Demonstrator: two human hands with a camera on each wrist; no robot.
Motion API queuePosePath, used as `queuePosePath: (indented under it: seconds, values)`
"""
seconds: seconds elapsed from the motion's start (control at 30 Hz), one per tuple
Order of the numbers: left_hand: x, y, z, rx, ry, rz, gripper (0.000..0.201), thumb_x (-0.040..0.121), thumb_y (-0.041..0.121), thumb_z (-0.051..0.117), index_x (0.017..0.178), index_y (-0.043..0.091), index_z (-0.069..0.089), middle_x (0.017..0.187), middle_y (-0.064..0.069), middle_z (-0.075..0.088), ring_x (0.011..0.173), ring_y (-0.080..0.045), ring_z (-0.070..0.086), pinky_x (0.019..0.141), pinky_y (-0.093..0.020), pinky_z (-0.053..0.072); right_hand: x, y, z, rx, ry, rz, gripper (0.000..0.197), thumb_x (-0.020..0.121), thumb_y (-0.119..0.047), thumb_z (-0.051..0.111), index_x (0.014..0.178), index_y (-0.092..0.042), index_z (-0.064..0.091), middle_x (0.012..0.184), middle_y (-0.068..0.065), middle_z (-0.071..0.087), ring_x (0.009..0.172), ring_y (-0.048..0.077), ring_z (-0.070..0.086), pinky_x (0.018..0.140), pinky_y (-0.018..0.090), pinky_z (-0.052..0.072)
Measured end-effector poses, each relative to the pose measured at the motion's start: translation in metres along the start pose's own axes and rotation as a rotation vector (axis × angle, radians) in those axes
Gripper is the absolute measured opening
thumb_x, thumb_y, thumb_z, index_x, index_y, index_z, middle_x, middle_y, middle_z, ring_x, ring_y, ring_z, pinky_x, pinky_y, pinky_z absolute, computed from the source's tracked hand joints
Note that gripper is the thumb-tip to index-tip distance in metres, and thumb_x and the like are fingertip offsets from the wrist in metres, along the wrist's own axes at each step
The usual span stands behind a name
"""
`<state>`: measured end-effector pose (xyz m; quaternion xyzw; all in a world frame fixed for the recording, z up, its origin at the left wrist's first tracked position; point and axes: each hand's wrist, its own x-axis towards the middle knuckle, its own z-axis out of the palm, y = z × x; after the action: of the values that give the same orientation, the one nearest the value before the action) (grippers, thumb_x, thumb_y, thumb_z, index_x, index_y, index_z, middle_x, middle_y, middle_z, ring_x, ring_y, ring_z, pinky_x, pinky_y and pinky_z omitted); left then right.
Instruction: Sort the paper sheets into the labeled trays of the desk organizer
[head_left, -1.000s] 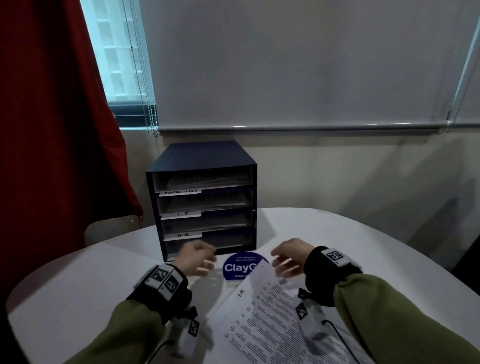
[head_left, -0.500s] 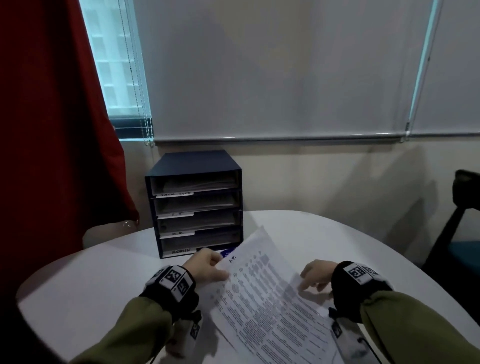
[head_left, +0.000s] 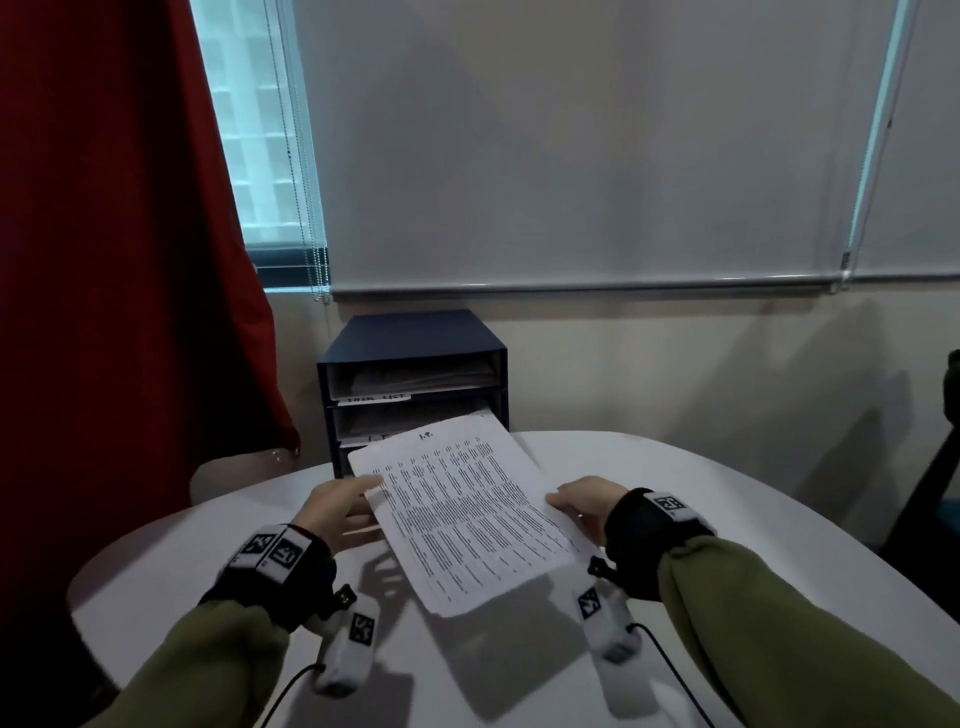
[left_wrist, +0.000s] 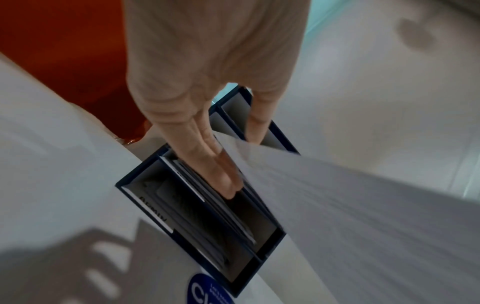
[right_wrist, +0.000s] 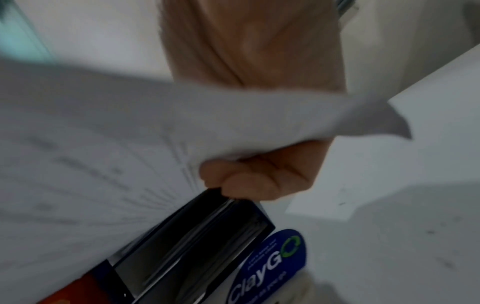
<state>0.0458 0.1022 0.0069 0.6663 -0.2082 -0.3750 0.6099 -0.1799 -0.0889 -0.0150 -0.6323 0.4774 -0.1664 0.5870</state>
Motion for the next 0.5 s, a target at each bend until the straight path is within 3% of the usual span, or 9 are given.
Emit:
queuePosePath:
  seconds: [0.07,0.13,0.27,0.37,0.43,0.5]
  values:
    - [0.003,0.0,-0.003,-0.005,-0.006,-0.006,0.014,0.088,0.007,0.057,0.1,0.002,0.059,0.085,-0.013,0.066,0.069,-0.023,0.062,0.048,-0.024,0.055,0.005,-0.01,0.009,0.015,0.029,0.025,0.025,0.094,-0.007,0.055,0.069,-0.004,0.055,0.071,0.009,0.054,0.063,0.019,0.05,0.064,0.029,0.041]
    - [0.007,0.004,-0.004,-0.025,0.001,0.0,0.015,0.089,0.005,0.054,0.102,0.002,0.059,0.082,-0.012,0.067,0.068,-0.022,0.061,0.044,-0.022,0.053,0.007,-0.022,0.017,-0.009,0.042,0.053,0.028,0.094,-0.006,0.054,0.066,-0.004,0.053,0.068,0.008,0.053,0.061,0.02,0.048,0.063,0.03,0.04]
    - [0.005,0.013,-0.001,0.014,-0.055,0.023,0.015,0.092,0.012,0.054,0.099,0.004,0.064,0.064,-0.004,0.07,0.063,-0.02,0.052,0.044,-0.02,0.051,0.018,-0.046,0.024,-0.015,0.074,0.05,0.033,0.096,-0.009,0.05,0.063,-0.006,0.05,0.063,0.007,0.049,0.058,0.018,0.044,0.056,0.027,0.035]
    - [0.0,0.019,-0.001,0.068,-0.161,-0.006,0.024,0.093,0.031,0.056,0.1,0.01,0.065,0.072,-0.003,0.071,0.066,-0.018,0.068,0.058,-0.027,0.056,0.03,-0.062,0.023,0.056,0.059,0.024,0.032,0.098,-0.009,0.047,0.066,-0.008,0.046,0.057,0.004,0.053,0.058,0.015,0.042,0.051,0.024,0.035]
    - [0.002,0.022,-0.002,0.12,-0.241,-0.058,0.033,0.09,0.035,0.059,0.109,0.009,0.065,0.083,-0.009,0.073,0.078,-0.021,0.071,0.064,-0.029,0.058,0.038,-0.073,0.022,0.131,-0.002,0.001,0.021,0.096,-0.012,0.049,0.075,-0.014,0.049,0.076,0.002,0.053,0.069,0.014,0.049,0.063,0.025,0.047]
    - [0.011,0.025,-0.001,0.143,-0.217,-0.076,0.032,0.09,0.022,0.061,0.116,0.002,0.061,0.097,-0.014,0.071,0.069,-0.019,0.072,0.054,-0.025,0.056,0.044,-0.08,0.019,0.162,-0.038,-0.004,0.004,0.091,-0.015,0.054,0.087,-0.015,0.054,0.091,0.003,0.054,0.081,0.017,0.054,0.077,0.034,0.055]
